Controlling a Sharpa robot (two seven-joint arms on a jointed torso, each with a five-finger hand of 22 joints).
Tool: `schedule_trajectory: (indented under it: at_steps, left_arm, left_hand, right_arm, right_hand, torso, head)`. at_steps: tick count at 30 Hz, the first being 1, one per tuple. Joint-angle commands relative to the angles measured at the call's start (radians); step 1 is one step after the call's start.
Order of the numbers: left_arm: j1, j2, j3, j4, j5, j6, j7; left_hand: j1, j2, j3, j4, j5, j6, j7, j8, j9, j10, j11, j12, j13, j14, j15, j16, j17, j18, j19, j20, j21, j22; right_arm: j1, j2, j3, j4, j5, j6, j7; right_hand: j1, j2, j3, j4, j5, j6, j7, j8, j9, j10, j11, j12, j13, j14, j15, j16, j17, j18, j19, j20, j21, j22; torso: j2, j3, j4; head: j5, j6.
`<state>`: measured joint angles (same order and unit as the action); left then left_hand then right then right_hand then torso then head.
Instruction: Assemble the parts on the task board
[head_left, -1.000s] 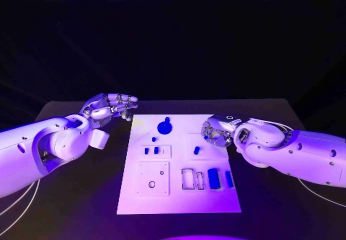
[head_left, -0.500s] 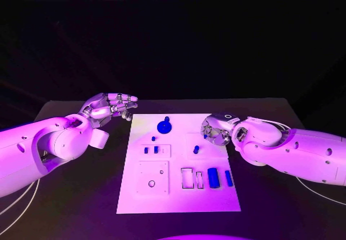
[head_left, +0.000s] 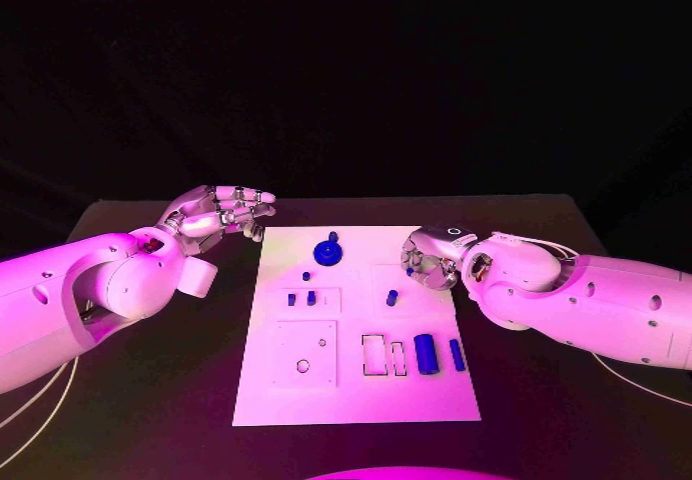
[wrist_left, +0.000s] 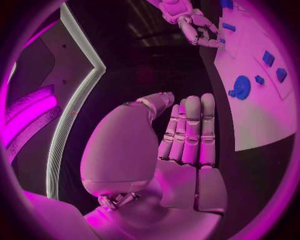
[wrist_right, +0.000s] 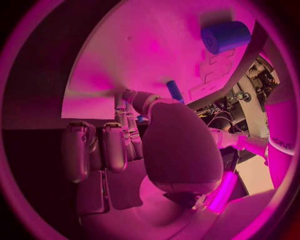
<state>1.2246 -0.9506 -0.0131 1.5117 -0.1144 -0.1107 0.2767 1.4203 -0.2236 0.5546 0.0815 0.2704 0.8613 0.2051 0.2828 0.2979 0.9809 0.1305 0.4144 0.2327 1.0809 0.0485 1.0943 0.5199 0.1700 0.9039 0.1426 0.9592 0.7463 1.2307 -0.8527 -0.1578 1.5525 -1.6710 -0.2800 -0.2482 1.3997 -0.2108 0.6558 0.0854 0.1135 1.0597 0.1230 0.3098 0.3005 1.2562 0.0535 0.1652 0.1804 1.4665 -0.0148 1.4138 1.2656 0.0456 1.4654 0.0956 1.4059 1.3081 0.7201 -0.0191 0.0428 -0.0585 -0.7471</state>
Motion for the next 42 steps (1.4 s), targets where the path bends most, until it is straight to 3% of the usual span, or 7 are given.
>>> schedule_trajectory:
  at_steps: [1, 9, 17, 28, 42]
  left_arm:
    - [0.001, 0.001, 0.001, 0.003, -0.013, 0.017, -0.003]
    - [0.001, 0.001, 0.001, 0.003, -0.019, 0.015, -0.005]
    - [0.001, 0.0, 0.001, 0.002, -0.022, 0.013, -0.007]
    - [0.001, 0.001, 0.0, -0.003, -0.024, 0.012, -0.011]
    - [0.001, 0.003, 0.0, -0.015, -0.025, 0.012, -0.011]
  left_hand:
    - [0.001, 0.006, -0.003, -0.004, 0.0, -0.01, -0.001, 0.002, -0.001, -0.009, -0.001, 0.006, 0.0, -0.006, 0.002, -0.005, -0.001, 0.015, 0.0, 0.004, -0.005, -0.002]
    - [0.002, 0.007, -0.003, -0.005, 0.001, -0.012, 0.0, 0.001, -0.002, -0.012, 0.0, 0.007, 0.0, -0.007, 0.003, -0.007, -0.003, 0.015, 0.0, 0.004, -0.006, -0.003]
    - [0.004, 0.006, -0.003, -0.007, 0.001, -0.015, 0.001, 0.0, -0.002, -0.016, 0.001, 0.008, 0.0, -0.009, 0.004, -0.009, -0.004, 0.015, 0.0, 0.004, -0.007, -0.004]
    - [0.004, 0.006, -0.004, -0.008, 0.001, -0.02, 0.003, -0.001, -0.003, -0.022, 0.003, 0.009, -0.001, -0.011, 0.005, -0.011, -0.006, 0.014, 0.0, 0.005, -0.009, -0.005]
    - [0.005, 0.006, -0.005, -0.009, 0.002, -0.026, 0.005, -0.003, -0.004, -0.029, 0.005, 0.01, -0.002, -0.013, 0.006, -0.013, -0.008, 0.014, 0.0, 0.006, -0.011, -0.007]
  right_arm:
    - [-0.009, 0.001, -0.005, 0.002, -0.018, 0.038, -0.013]
    - [-0.009, -0.001, -0.005, 0.008, -0.029, -0.013, -0.016]
    - [-0.007, -0.004, -0.005, 0.018, -0.04, -0.059, -0.02]
    - [0.003, -0.023, -0.002, 0.045, -0.04, -0.084, -0.021]
    - [0.029, -0.072, 0.005, 0.143, -0.019, -0.126, -0.019]
  right_hand:
    - [-0.017, 0.005, 0.003, -0.006, -0.003, 0.009, 0.0, 0.007, 0.008, 0.009, -0.001, -0.001, 0.001, 0.044, -0.007, -0.001, -0.001, -0.01, 0.035, -0.01, 0.004, 0.201]
    - [-0.03, 0.032, 0.025, -0.022, 0.0, 0.009, -0.005, 0.017, 0.025, 0.032, -0.007, -0.014, -0.001, 0.044, -0.012, -0.002, -0.004, -0.011, 0.039, -0.016, 0.011, 0.205]
    - [-0.037, 0.027, 0.028, -0.027, -0.001, 0.009, -0.005, 0.021, 0.03, 0.036, -0.007, -0.018, -0.001, 0.045, -0.012, -0.001, -0.003, -0.013, 0.041, -0.017, 0.017, 0.208]
    - [-0.045, 0.023, 0.028, -0.029, -0.002, 0.009, -0.006, 0.023, 0.034, 0.04, -0.007, -0.021, -0.002, 0.045, -0.013, -0.001, -0.004, -0.014, 0.044, -0.017, 0.023, 0.21]
    - [-0.053, 0.021, 0.029, -0.029, -0.002, 0.009, -0.007, 0.026, 0.038, 0.043, -0.008, -0.024, -0.002, 0.045, -0.013, -0.001, -0.004, -0.017, 0.049, -0.017, 0.035, 0.215]
  torso:
    - [0.0, 0.0001, 0.0003]
    - [0.0, 0.0005, 0.0003]
    - [0.001, 0.0006, -0.0003]
    - [0.0, 0.0008, -0.0009]
    - [0.0, 0.0007, -0.0012]
  head:
    - [0.0, 0.0]
    - [0.001, 0.002]
    - [0.003, 0.002]
    - [0.003, 0.003]
    - [0.007, 0.006]
